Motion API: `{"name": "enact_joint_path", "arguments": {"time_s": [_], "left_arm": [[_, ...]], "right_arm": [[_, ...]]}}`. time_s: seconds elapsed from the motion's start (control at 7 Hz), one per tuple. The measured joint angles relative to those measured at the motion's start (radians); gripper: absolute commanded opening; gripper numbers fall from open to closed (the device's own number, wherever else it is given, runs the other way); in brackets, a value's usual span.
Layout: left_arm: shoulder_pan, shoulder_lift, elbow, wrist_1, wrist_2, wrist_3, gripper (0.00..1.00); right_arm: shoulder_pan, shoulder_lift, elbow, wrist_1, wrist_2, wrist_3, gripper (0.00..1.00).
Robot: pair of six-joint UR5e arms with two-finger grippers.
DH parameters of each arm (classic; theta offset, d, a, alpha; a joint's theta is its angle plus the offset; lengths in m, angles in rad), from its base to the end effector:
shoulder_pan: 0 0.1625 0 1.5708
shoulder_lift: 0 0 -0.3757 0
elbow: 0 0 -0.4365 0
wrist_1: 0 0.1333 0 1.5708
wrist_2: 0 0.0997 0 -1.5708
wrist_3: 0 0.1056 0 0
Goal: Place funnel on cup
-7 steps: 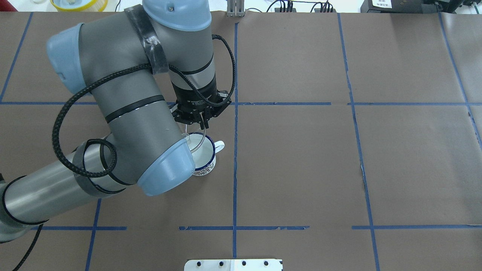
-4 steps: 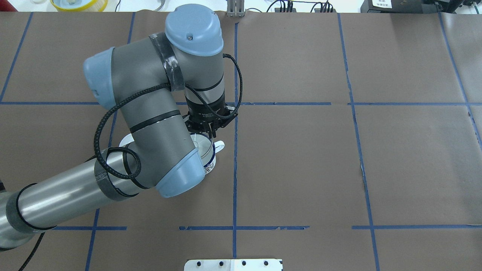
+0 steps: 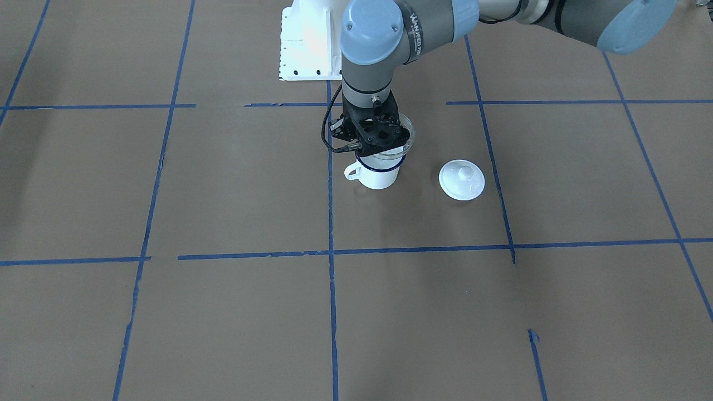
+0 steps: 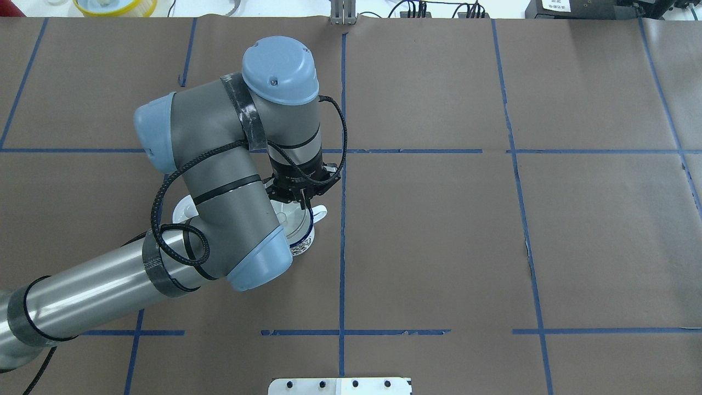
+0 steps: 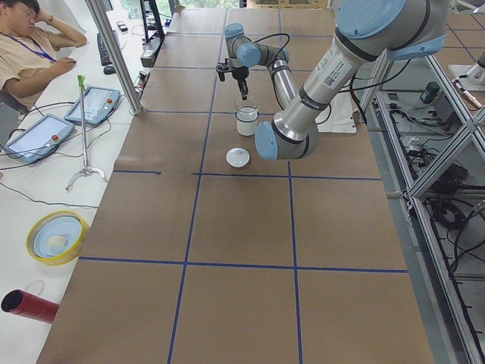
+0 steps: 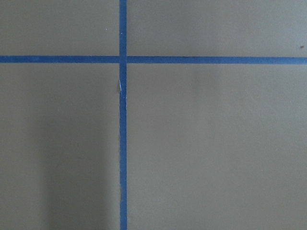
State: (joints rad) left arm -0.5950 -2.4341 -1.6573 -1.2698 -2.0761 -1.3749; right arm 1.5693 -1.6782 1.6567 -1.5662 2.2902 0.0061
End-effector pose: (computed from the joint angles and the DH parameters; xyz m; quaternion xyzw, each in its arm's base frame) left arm 0.5128 -0.4463 0.0651 -0.0998 0.3761 -0.1038 0.9153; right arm 0.0630 -0.4946 0.6265 -0.0093 -0.3519 0.0051 0.9360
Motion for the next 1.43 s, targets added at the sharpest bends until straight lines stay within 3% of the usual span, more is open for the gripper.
{"name": "enact_joint_path", "arguments": {"time_s": [0.57,0.71,0.86,1.0,1.14,1.43], "left_arm": [[0.026,0.006,0.051,-0.072,0.002,0.002,0.00],[0.029,0.007,0.052,-0.073,0.003,0.002,0.04],[0.030,0.008,0.052,-0.073,0.004,0.002,0.37],[0.030,0.010,0.052,-0.073,0.005,0.002,0.89],[0.030,0.015,0.052,-0.074,0.006,0.002,1.00],[0.028,0.028,0.030,-0.074,0.006,0.002,1.00]], "right_arm": [[0.000,0.000,0.000,0.000,0.000,0.000,1.00],[0.000,0.000,0.000,0.000,0.000,0.000,1.00],[0.000,0.000,0.000,0.000,0.000,0.000,1.00],[0.000,0.000,0.000,0.000,0.000,0.000,1.00],[0.000,0.000,0.000,0.000,0.000,0.000,1.00],[0.000,0.000,0.000,0.000,0.000,0.000,1.00]]}}
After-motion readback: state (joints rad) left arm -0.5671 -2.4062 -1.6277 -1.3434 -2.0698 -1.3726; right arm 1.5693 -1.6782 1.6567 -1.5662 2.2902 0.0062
